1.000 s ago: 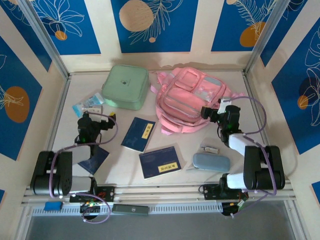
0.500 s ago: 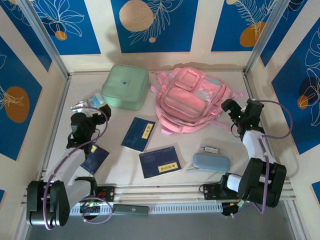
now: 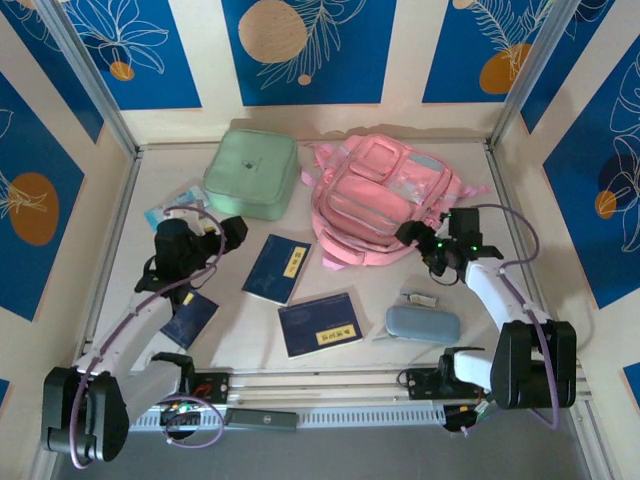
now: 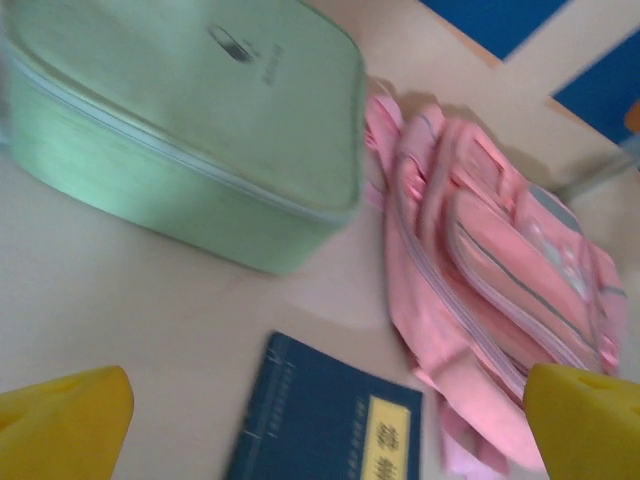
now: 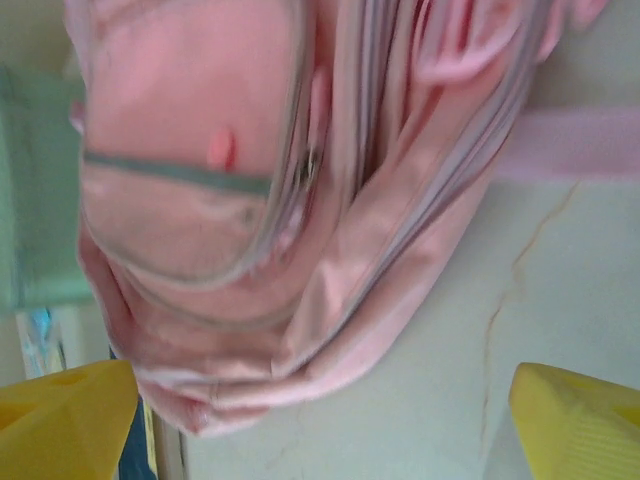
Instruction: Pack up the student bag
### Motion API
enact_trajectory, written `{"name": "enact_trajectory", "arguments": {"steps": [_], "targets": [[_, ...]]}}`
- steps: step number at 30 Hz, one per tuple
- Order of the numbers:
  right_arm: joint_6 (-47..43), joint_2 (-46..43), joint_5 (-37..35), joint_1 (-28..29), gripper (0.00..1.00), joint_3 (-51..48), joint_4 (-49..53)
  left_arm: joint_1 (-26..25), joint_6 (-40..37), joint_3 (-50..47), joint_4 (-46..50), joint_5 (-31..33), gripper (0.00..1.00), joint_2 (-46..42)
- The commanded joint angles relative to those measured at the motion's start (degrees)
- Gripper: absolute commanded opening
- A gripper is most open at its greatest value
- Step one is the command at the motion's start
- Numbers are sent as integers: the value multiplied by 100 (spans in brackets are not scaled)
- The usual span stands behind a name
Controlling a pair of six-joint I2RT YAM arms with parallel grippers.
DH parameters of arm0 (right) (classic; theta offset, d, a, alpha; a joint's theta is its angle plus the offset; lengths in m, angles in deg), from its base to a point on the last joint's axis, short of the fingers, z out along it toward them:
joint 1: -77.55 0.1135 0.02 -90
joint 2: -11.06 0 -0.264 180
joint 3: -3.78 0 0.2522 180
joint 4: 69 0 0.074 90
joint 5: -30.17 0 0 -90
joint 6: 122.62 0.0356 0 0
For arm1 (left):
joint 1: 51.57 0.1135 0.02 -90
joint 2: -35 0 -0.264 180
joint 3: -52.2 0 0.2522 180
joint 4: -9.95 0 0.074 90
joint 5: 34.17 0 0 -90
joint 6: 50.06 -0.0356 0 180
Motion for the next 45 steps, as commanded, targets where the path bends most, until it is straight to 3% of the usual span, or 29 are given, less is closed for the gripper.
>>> {"name": "enact_trajectory", "arguments": {"steps": [1,5,10,13,19,24,26,28,32,37,41,45], "targets": [[243,206,21,448,95,83,-61,-534,87,160,301,-151,99,-42],[368,651,-208,975,95,321,-359,-1193,234,109,-214,-58,99,342],[726,1383,58,1027,94,548,-1077,-1814,248,325,-580,-53,99,922],[823,1701,-310,1253,92,830,-1131,-2040,270,458,-790,-85,99,1201],[1557,2290,-674,1879,91,1220,-1645,-2082,187,562,-594,239,99,1308],[1556,2592,-1103,2576,90,1780,-1916,-2084,29,764,-224,370,99,1315],[1377,2541,-1196,2680,90,1910,-1686,-2078,-7,854,-93,433,100,1293],[1206,2255,-1722,2744,92,1835,-1177,-2080,26,939,48,445,100,1279],[827,1372,-1673,2484,94,1228,-943,-2259,207,1115,188,502,100,1384],[662,1003,-730,1271,95,1213,112,-2693,486,1400,-107,397,99,1870],[390,1060,-194,240,93,1139,95,-3079,660,1619,-630,255,100,2408],[350,1657,345,-510,84,1396,-20,-3404,704,1908,-780,299,99,2922]]}}
